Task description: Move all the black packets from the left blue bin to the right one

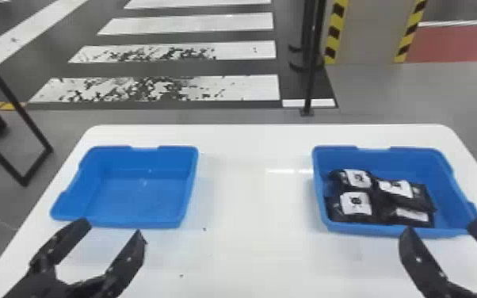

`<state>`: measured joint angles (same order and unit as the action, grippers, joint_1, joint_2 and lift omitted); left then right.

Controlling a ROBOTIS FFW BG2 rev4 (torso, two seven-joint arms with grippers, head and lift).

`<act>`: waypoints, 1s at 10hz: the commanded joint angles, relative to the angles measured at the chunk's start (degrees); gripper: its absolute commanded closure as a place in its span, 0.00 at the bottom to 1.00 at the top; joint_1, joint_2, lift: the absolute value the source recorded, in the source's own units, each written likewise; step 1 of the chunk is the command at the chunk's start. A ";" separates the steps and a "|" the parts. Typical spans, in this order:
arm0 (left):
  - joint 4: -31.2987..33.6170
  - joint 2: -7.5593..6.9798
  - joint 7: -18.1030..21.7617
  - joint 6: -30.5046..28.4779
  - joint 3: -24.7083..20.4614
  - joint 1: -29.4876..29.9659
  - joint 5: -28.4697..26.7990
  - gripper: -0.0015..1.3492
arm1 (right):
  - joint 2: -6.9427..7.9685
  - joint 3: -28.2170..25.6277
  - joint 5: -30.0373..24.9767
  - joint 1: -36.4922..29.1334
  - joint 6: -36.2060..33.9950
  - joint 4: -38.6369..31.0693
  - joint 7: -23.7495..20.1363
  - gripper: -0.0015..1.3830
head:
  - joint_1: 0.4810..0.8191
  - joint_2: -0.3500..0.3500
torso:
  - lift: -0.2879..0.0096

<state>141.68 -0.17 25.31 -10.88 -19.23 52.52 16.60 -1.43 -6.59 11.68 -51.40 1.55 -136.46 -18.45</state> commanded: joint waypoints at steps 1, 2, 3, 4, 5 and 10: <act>0.00 0.32 0.00 -0.36 -0.08 -0.21 -0.03 0.10 | -0.15 0.07 0.32 0.08 0.00 0.12 0.00 0.10 | 0.63 0.65 | 0.50; 0.00 0.32 0.00 -0.51 -0.08 -0.21 -0.03 0.10 | -0.24 0.07 0.43 0.08 0.00 0.12 0.00 0.10 | 0.63 0.65 | 0.50; 0.00 0.32 0.00 -0.79 -0.20 -0.21 -0.03 0.10 | -0.41 0.30 0.66 0.08 0.00 0.26 0.00 0.10 | 0.63 0.65 | 0.50; 0.00 0.32 0.00 -0.93 -0.31 -0.21 -0.03 0.10 | -0.77 0.76 1.12 0.08 0.00 0.26 0.00 0.10 | 0.63 0.65 | 0.50; 0.00 0.32 0.00 -1.21 -0.20 -0.35 -0.03 0.10 | -0.94 0.99 1.34 0.08 0.00 0.54 0.00 0.10 | 0.63 0.66 | 0.50; -0.14 0.32 0.00 -1.63 -0.20 -0.35 0.31 0.10 | -1.12 1.10 2.03 0.22 0.00 0.69 0.00 0.10 | 0.63 0.67 | 0.50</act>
<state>141.54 -0.17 25.31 -12.51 -19.42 52.17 16.83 -2.55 -5.44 13.55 -51.19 1.55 -135.77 -18.45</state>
